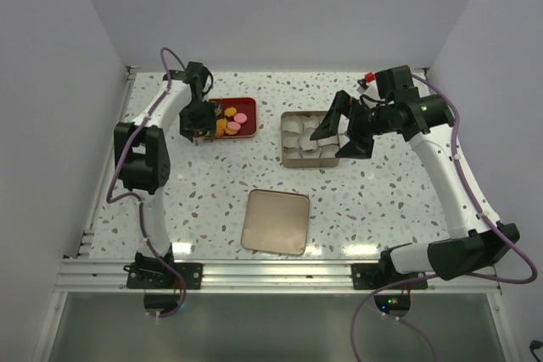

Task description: Pack the cookies

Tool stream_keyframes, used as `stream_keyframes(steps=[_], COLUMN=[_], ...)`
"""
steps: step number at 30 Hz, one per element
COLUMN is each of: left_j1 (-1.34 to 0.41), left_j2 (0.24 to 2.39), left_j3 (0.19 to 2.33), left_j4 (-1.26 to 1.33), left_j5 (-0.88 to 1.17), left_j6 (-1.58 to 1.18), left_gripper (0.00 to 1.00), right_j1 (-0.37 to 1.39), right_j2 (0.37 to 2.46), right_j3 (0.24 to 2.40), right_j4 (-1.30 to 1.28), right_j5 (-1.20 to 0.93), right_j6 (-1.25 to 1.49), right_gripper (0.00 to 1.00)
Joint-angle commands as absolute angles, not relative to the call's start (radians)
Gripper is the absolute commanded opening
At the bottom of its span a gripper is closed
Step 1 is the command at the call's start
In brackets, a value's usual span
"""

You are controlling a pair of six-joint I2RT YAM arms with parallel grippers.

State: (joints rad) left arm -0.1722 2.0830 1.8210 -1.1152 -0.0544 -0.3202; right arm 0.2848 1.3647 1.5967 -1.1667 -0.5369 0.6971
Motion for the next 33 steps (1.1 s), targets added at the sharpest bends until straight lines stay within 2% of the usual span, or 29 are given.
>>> stream_keyframes(steps=[1, 9, 13, 16, 18, 19, 21, 22, 23, 33], left_j1=[-0.169, -0.169, -0.169, -0.169, -0.17, -0.172, -0.173, -0.173, -0.173, -0.176], left_j2=[2.109, 2.121, 2.125, 2.126, 2.109, 2.093, 2.027, 2.002, 1.981, 1.816], left_j3=[1.812, 1.798, 1.807, 1.815, 1.806, 1.79, 1.734, 1.714, 1.692, 1.445], left_j4=[-1.112, -1.112, -1.117, -1.127, -1.126, -1.096, -1.051, -1.013, -0.994, -0.775], left_j5=[-0.005, 0.032, 0.028, 0.026, 0.012, 0.009, 0.003, -0.023, -0.046, -0.133], left_j6=[-0.307, -0.305, -0.308, -0.314, -0.328, -0.331, -0.339, -0.341, -0.341, -0.364], left_gripper=[0.65, 0.65, 0.6, 0.61, 0.64, 0.71, 0.77, 0.84, 0.98, 1.0], right_j1=[0.281, 0.278, 0.276, 0.276, 0.275, 0.273, 0.275, 0.273, 0.273, 0.275], right_j2=[1.339, 1.351, 1.356, 1.356, 1.356, 1.355, 1.351, 1.35, 1.347, 1.338], right_j3=[1.594, 1.594, 1.594, 1.598, 1.6, 1.601, 1.597, 1.591, 1.586, 1.549], right_j4=[-1.16, -1.157, -1.16, -1.164, -1.17, -1.175, -1.177, -1.178, -1.178, -1.198], right_j5=[-0.548, -0.554, -0.56, -0.561, -0.561, -0.561, -0.56, -0.56, -0.561, -0.558], right_j6=[0.68, 0.673, 0.669, 0.663, 0.657, 0.654, 0.646, 0.643, 0.638, 0.606], right_gripper=[0.99, 0.99, 0.99, 0.99, 0.99, 0.99, 0.99, 0.99, 0.99, 0.99])
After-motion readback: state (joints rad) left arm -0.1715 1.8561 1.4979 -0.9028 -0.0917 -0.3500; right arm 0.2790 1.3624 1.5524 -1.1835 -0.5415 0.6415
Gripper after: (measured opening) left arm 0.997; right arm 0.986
